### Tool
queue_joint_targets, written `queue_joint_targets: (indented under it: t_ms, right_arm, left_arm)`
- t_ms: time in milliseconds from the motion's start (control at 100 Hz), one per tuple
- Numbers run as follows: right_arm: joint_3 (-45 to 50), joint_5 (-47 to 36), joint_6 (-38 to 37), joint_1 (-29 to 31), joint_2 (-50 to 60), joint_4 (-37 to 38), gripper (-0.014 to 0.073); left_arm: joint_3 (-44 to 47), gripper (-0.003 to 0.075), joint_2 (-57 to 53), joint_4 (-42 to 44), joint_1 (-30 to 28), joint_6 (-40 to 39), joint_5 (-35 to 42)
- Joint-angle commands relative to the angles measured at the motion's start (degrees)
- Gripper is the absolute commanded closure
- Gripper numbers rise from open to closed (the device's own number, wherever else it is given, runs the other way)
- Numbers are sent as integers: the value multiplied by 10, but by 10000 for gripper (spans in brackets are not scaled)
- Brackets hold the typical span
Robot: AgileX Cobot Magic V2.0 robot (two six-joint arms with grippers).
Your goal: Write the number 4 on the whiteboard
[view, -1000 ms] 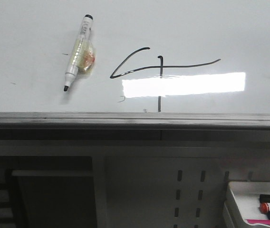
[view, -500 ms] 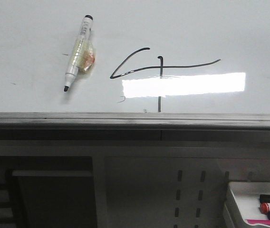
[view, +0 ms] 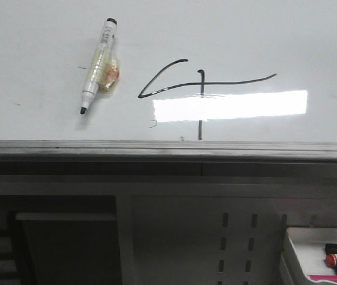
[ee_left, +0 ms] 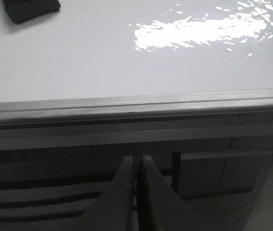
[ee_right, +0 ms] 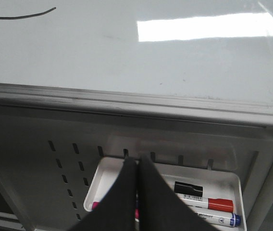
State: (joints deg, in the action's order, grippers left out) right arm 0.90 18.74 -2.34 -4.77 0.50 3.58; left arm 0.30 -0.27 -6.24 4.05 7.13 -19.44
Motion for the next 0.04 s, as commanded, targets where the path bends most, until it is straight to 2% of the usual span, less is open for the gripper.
queue_joint_targets:
  t_ms: [0, 30]
  right_arm:
    - [11, -9, 0, 3, 9, 2, 659]
    - [11, -9, 0, 3, 9, 2, 659]
  left_arm:
    - [19, 741, -14, -6, -1, -6, 28]
    - [19, 741, -14, -6, -1, -6, 28]
